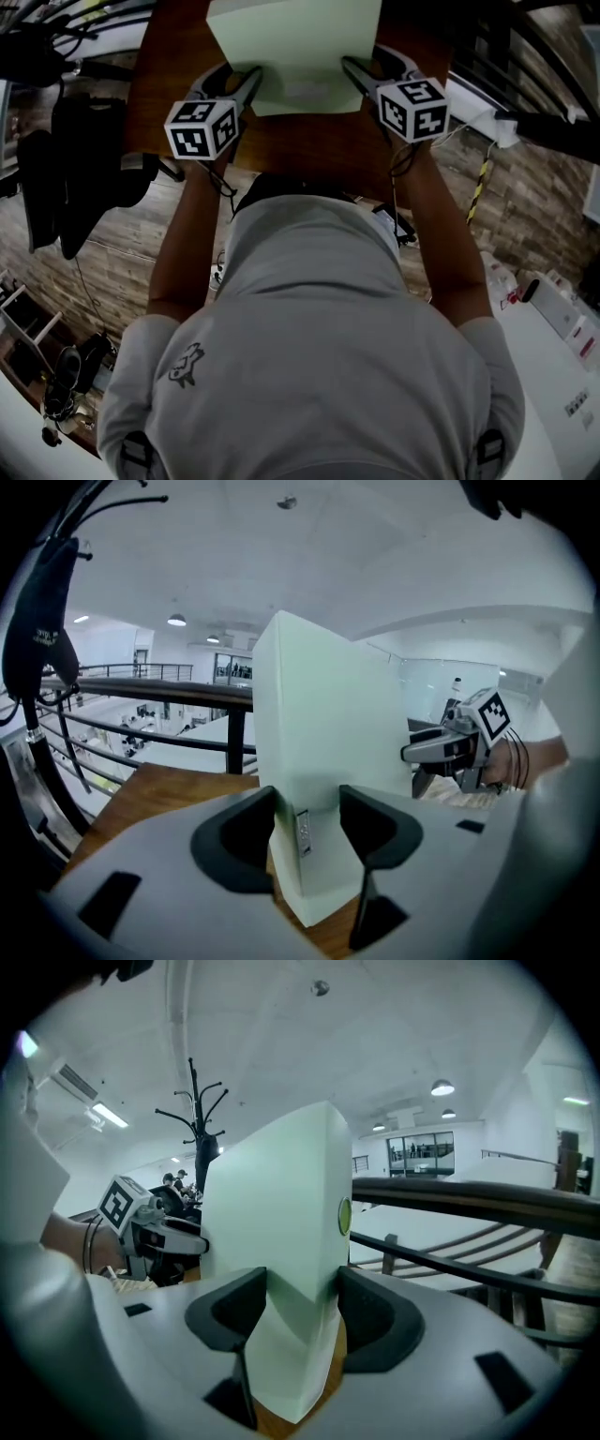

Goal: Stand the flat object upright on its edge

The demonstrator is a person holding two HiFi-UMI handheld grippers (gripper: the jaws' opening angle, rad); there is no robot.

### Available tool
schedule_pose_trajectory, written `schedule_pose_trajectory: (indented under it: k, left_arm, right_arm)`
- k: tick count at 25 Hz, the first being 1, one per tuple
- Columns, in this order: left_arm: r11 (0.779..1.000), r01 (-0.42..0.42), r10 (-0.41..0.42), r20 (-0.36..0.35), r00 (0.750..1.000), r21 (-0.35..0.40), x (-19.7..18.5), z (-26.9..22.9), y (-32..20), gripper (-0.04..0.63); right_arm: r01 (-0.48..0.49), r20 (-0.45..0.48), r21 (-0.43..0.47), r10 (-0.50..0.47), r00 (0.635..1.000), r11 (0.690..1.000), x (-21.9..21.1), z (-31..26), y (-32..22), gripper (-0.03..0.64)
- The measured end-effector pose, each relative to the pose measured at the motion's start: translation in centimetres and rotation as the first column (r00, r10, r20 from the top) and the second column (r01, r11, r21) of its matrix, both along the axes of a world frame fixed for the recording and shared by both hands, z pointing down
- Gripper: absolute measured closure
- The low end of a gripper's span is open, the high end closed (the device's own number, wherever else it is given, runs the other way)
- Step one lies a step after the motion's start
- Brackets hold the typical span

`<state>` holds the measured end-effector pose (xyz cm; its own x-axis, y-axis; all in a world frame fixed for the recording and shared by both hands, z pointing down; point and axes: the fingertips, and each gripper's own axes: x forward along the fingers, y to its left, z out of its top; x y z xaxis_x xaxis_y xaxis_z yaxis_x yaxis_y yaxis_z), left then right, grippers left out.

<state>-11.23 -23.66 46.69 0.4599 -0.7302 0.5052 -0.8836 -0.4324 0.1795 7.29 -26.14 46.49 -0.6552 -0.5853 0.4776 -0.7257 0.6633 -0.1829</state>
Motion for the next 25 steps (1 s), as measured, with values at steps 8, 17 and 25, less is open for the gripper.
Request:
schedule_pose_trajectory:
  k: [8, 17, 25]
  left_arm:
    - [0.986, -0.014, -0.003, 0.102, 0.995, 0.169, -0.4, -2.9, -1.5, 0.371]
    - [0.98, -0.066, 0.031, 0.184, 0.982, 0.186, -0.8, -0.4, -3.3, 0.379]
    - [0.98, -0.096, 0.059, 0.208, 0.976, 0.172, -0.8, 1.9, -4.6, 0.38]
  right_arm:
    - [-0.04, 0.0, 0.158, 0.041, 0.999, 0.987, -0.4, -2.3, -1.1, 0.376]
    - [-0.099, -0.055, 0.241, 0.115, 0.992, 0.966, -0.7, -0.2, -2.3, 0.376]
    - [-0.148, -0.057, 0.227, 0.164, 0.985, 0.963, -0.9, 2.9, -2.9, 0.376]
